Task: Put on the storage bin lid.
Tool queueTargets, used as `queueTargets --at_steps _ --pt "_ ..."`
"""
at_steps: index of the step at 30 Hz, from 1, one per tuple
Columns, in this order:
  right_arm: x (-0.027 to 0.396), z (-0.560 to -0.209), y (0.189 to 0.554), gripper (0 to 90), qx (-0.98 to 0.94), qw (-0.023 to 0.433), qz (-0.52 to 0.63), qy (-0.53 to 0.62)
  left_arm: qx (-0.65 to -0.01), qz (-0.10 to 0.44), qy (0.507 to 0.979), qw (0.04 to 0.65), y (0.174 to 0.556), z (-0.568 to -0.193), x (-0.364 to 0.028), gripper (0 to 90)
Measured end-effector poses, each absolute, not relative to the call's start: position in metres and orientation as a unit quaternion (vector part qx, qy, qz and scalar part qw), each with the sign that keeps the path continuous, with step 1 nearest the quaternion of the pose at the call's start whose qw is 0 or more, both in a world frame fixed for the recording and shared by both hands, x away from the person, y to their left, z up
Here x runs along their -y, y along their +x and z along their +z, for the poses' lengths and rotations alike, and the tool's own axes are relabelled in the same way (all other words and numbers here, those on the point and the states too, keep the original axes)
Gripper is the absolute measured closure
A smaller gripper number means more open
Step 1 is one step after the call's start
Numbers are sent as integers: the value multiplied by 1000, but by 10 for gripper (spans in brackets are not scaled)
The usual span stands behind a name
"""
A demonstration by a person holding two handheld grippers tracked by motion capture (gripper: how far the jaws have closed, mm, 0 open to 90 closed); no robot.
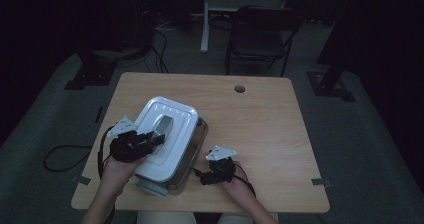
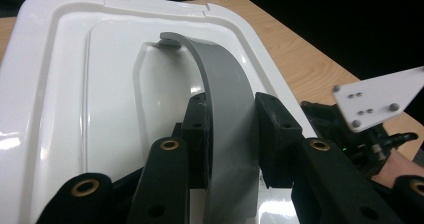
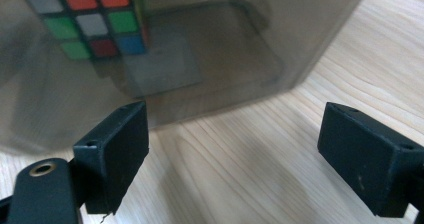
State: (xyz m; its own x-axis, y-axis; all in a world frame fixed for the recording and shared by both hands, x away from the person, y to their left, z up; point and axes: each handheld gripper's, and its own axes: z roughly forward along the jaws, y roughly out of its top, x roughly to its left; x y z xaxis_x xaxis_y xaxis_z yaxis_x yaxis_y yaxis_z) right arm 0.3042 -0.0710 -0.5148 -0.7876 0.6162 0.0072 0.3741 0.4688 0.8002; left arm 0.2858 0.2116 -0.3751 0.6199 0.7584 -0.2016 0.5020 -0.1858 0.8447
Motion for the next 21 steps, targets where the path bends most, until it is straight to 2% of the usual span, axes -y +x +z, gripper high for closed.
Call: queueTargets --at_steps 6,21 --pt "63 -515 303 127 -849 149 421 283 -411 122 764 482 284 -376 -211 704" --pt "107 -508 312 128 -821 167 436 329 -411 98 780 462 287 -388 -196 699"
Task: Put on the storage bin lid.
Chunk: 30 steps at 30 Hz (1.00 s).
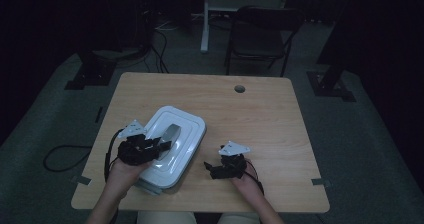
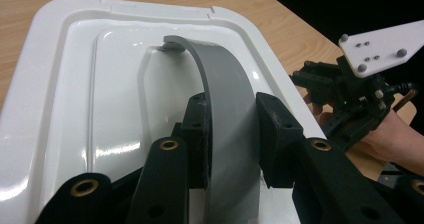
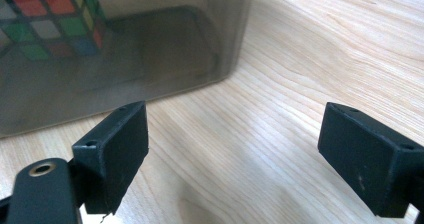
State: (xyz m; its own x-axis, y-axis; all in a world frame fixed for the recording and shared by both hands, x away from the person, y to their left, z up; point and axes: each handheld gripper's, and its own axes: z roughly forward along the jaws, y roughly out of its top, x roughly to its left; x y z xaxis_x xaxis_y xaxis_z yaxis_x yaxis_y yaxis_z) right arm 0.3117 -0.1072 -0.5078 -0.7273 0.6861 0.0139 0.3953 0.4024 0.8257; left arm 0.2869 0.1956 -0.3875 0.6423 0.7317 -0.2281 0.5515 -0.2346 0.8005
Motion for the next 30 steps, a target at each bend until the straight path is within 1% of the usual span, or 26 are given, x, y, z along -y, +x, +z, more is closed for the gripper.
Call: queueTargets --at_steps 2,4,12,14,20,21,25,28,30 --pt "110 -508 312 128 -817 167 439 334 -410 92 783 459 287 -389 -192 698" --pt "112 -508 312 127 -818 166 438 335 -410 102 786 451 286 -391 -188 698" --pt "116 -511 313 127 -819 164 434 338 -413 95 781 459 286 -394 -191 690" --pt "116 -510 312 128 -818 164 435 338 -416 95 776 464 286 -393 -194 626" --pt "122 -508 313 127 -817 168 433 341 -418 108 762 482 284 -381 -211 557" --pt "123 -507 313 127 -816 168 434 343 -416 106 758 490 284 -379 -214 513" --pt "128 -507 314 127 -815 172 431 347 -424 118 749 495 285 -376 -226 402" --pt "131 -508 314 127 -813 173 431 352 -425 117 745 500 286 -375 -234 294" --pt "132 -508 314 128 -813 173 430 352 -429 119 744 498 286 -375 -237 266"
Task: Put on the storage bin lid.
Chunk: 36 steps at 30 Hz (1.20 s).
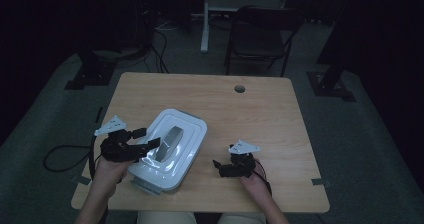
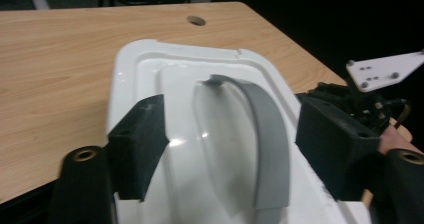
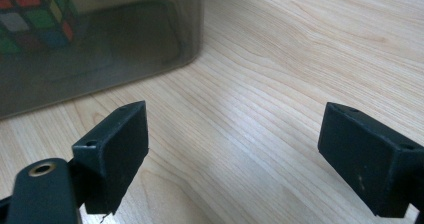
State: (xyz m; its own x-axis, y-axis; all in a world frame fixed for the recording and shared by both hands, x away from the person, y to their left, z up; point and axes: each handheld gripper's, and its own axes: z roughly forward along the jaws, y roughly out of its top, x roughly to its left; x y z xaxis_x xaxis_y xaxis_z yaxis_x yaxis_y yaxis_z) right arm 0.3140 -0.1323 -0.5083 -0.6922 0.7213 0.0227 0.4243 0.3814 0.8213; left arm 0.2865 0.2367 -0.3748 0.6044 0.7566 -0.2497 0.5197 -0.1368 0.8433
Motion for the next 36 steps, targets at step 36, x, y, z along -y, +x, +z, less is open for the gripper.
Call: queueTargets --at_steps 36 --pt "135 -515 312 127 -816 165 424 356 -548 259 679 414 344 -465 -309 7"
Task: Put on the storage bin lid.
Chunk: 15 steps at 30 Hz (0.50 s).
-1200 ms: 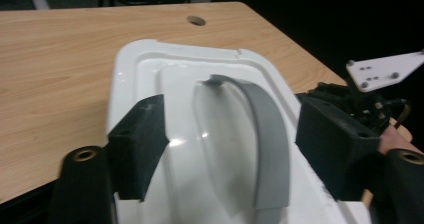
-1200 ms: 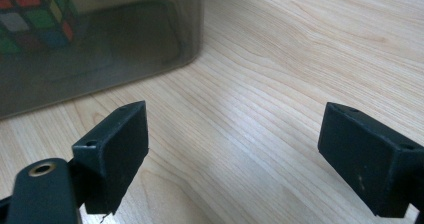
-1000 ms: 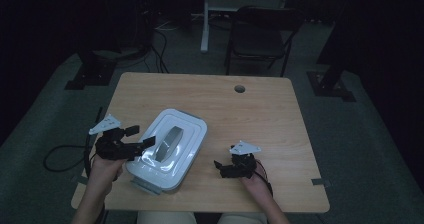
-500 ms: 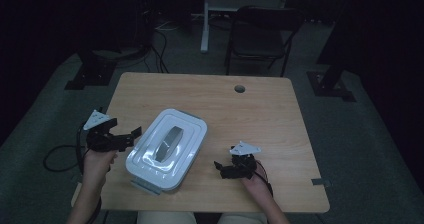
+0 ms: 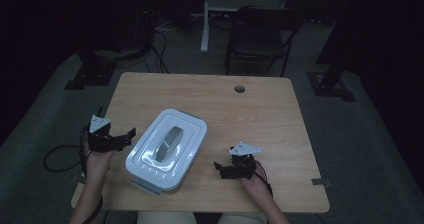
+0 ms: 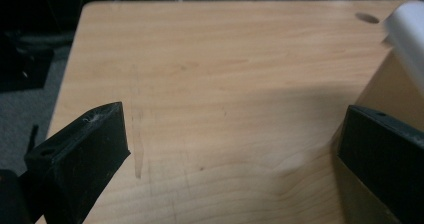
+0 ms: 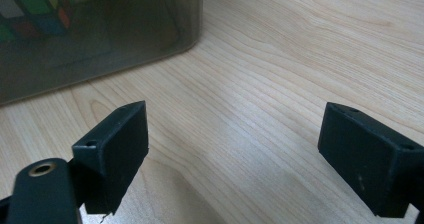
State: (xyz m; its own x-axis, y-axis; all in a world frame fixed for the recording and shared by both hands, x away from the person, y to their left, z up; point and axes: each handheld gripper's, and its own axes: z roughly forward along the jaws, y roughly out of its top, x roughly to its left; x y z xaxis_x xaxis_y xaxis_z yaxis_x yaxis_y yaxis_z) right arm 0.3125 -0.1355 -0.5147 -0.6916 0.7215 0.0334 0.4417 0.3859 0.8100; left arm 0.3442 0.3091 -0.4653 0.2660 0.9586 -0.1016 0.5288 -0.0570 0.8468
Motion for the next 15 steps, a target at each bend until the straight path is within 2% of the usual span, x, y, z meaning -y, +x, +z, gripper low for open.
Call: queueTargets --at_steps 7,15 --pt "136 -515 313 127 -816 163 424 358 -564 244 691 380 351 -492 -310 7" --pt "133 -515 313 127 -814 162 427 359 -552 226 710 374 352 -509 -295 7"
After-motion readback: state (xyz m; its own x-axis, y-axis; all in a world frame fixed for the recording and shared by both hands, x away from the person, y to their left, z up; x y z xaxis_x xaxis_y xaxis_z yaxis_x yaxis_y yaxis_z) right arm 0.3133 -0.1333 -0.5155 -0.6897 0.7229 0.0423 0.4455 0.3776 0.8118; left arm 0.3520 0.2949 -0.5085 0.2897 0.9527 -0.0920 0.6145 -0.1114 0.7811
